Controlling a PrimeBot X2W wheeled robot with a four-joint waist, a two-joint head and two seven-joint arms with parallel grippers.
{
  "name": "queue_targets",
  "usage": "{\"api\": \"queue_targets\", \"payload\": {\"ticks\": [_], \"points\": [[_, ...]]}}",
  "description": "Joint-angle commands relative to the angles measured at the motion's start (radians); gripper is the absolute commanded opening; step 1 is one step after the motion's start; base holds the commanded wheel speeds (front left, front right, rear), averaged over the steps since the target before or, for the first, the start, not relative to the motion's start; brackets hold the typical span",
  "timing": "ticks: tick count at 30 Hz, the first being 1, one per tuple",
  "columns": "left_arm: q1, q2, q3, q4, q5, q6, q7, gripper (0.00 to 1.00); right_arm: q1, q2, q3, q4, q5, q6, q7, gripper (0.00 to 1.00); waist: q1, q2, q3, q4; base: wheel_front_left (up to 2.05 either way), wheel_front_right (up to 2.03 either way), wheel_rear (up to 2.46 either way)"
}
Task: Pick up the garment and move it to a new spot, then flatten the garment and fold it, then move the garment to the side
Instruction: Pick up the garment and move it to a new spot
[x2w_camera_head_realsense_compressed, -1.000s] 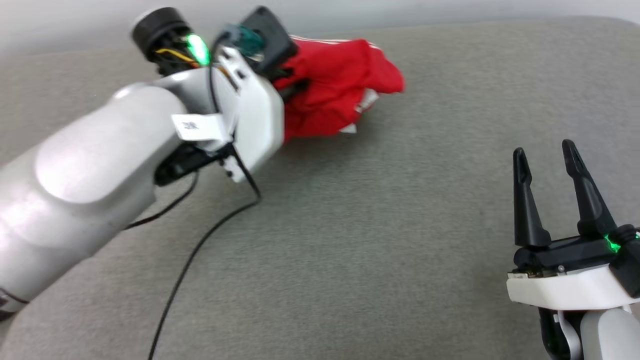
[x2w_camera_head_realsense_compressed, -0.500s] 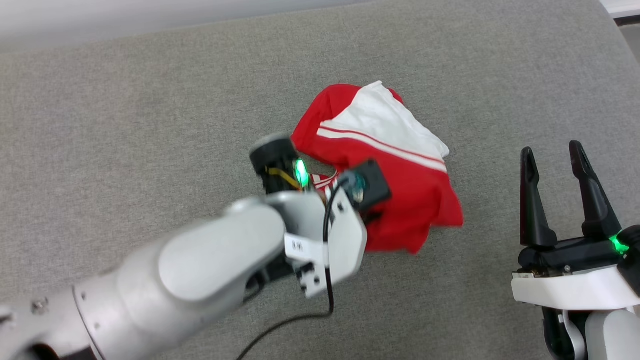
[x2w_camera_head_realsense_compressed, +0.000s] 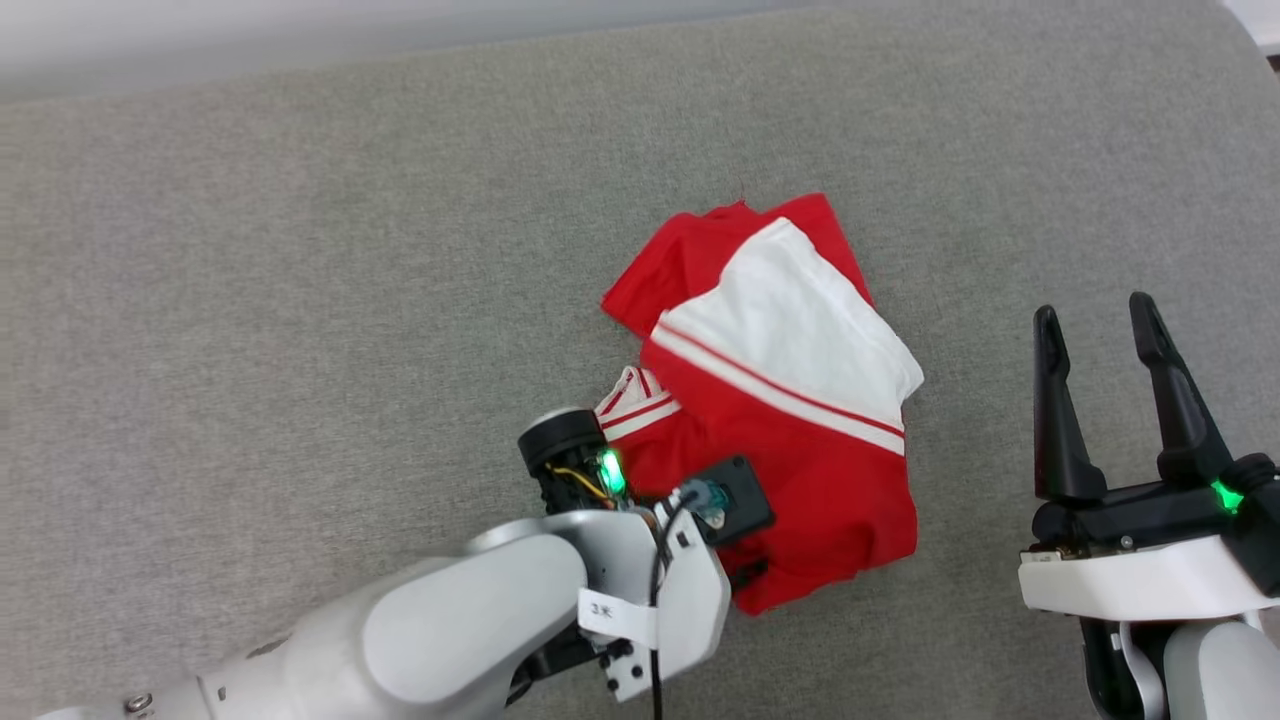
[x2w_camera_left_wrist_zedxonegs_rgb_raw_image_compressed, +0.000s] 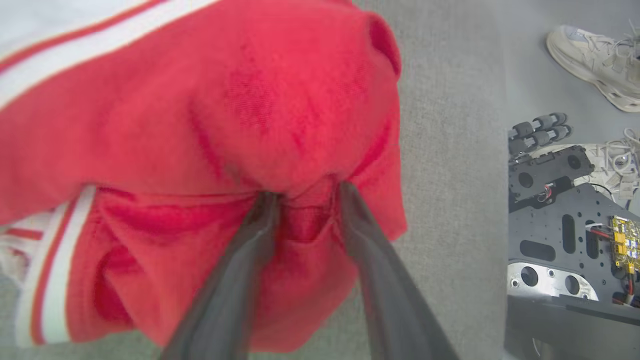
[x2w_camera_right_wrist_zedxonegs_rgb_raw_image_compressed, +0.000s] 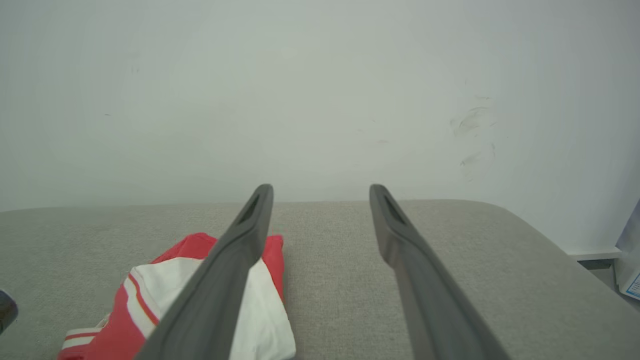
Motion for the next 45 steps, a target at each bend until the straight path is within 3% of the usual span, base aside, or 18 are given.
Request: {"api": "queue_targets", "payload": {"ticks": [1,3,6,14,15,18,19,20,24,31,35,45], "points": [[-0.018,-0.007,0.003,0.028,0.002,0.0,-0.066,1.0,0.016,0.002,-0.002,0.007,-0.008,-0.001,-0.002,1.0,0.0001,-0.0001,-0.019,0.01,0.0,0.0,0.0],[-0.028,-0.02,0.02,0.074,0.013,0.0,-0.162,1.0,0.025,0.002,-0.006,0.014,-0.009,-0.001,-0.002,1.0,0.0001,-0.0001,-0.039,0.018,0.0,0.0,0.0],[-0.014,-0.048,0.056,0.126,0.035,0.034,-0.291,1.0,0.043,0.002,-0.011,0.028,-0.015,-0.001,-0.002,1.0,0.0001,-0.0001,-0.072,0.032,0.0,0.0,0.0],[0.043,-0.06,0.157,0.172,0.068,0.194,-0.539,1.0,0.093,0.002,-0.024,0.069,-0.025,-0.001,-0.002,1.0,0.0001,-0.0001,-0.152,0.074,0.0,0.0,0.0],[0.043,-0.06,0.157,0.172,0.068,0.194,-0.539,1.0,0.093,0.002,-0.024,0.069,-0.025,-0.001,-0.002,1.0,0.0001,-0.0001,-0.152,0.074,0.0,0.0,0.0],[0.075,-0.046,0.202,0.173,0.066,0.256,-0.589,1.0,0.108,0.002,-0.026,0.083,-0.026,-0.001,-0.002,1.0,0.0001,-0.0001,-0.174,0.091,0.0,0.0,0.0],[0.103,-0.034,0.236,0.17,0.064,0.3,-0.609,1.0,0.116,0.002,-0.026,0.089,-0.028,-0.001,-0.002,1.0,0.0001,-0.0001,-0.187,0.102,0.0,0.0,0.0],[0.103,-0.034,0.236,0.17,0.064,0.3,-0.609,1.0,0.116,0.002,-0.026,0.089,-0.028,-0.001,-0.002,1.0,0.0001,-0.0001,-0.187,0.102,0.0,0.0,0.0],[0.165,-0.013,0.313,0.146,0.07,0.372,-0.626,1.0,0.126,0.002,-0.028,0.101,-0.029,-0.001,-0.002,1.0,0.0001,-0.0001,-0.207,0.123,0.0,0.0,0.0],[0.334,0.026,0.532,0.007,0.171,0.479,-0.628,1.0,0.142,0.002,-0.031,0.108,-0.03,-0.001,-0.002,1.0,0.0001,-0.0001,-0.234,0.152,0.0,0.0,0.0],[0.457,0.023,0.655,-0.046,0.222,0.495,-0.628,1.0,0.147,0.002,-0.031,0.111,-0.03,-0.001,-0.002,1.0,0.0001,-0.0001,-0.246,0.162,0.0,0.0,0.0],[0.696,-0.056,0.887,-0.105,0.347,0.434,-0.628,1.0,0.166,0.002,-0.024,0.122,-0.029,-0.001,-0.002,1.0,0.0001,-0.0001,-0.282,0.166,0.0,0.0,0.0]]}}
